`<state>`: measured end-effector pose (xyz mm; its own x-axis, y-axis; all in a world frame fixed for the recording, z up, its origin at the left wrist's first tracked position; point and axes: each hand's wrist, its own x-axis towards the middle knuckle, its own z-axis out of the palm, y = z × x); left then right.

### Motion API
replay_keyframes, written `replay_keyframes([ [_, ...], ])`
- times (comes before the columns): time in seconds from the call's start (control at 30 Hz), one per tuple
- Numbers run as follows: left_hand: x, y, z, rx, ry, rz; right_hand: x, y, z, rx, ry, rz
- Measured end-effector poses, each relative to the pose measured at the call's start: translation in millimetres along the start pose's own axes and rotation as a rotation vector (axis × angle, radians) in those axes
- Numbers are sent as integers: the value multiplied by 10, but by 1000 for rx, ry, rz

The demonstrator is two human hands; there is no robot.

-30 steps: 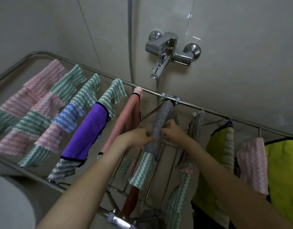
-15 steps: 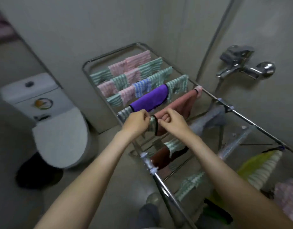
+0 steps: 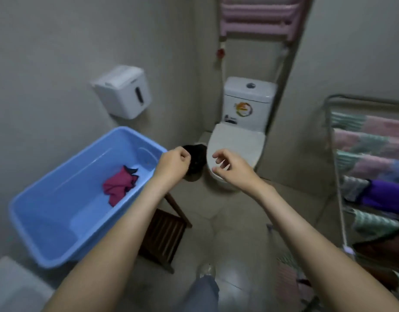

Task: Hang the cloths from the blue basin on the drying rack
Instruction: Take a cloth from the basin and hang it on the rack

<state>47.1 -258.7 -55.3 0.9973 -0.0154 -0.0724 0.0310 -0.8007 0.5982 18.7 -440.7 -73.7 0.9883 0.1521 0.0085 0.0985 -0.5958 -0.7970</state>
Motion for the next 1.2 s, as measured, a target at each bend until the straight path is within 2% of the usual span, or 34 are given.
replay_keyframes([
  [0.17, 118, -994, -703, -6, 144, -245, 712, -625, 726, -8, -204, -152],
  [0.27, 212, -1598, -985, 34, 142, -380, 1176, -958, 1236, -67, -378, -179],
  [0.43, 445, -2379, -1163, 20, 43, -524, 1935, -1280, 2111, -359, -656, -136],
  [0.6, 634, -2731, -1092, -62, -35, -576, 2279, -1239, 2726, -573, -877, 1],
  [0.73, 743, -2878, -1003, -98, -72, -578, 2406, -1130, 3020, -569, -871, 40],
  [0.8, 770, -2924, -956, -123, -84, -575, 2447, -1086, 3122, -488, -830, 39],
  [0.9, 804, -2886, -939, -148, -87, -532, 2466, -1154, 3147, -281, -866, 77],
  [0.97, 848, -2812, -972, -147, -69, -463, 2478, -1286, 3032, -136, -876, 81],
  [1.07, 946, -2679, -1087, -233, -32, -343, 2547, -1424, 2749, -56, -887, -26],
  [1.2, 1140, -2389, -1309, -286, -28, -221, 2612, -1458, 2177, 37, -786, -143],
])
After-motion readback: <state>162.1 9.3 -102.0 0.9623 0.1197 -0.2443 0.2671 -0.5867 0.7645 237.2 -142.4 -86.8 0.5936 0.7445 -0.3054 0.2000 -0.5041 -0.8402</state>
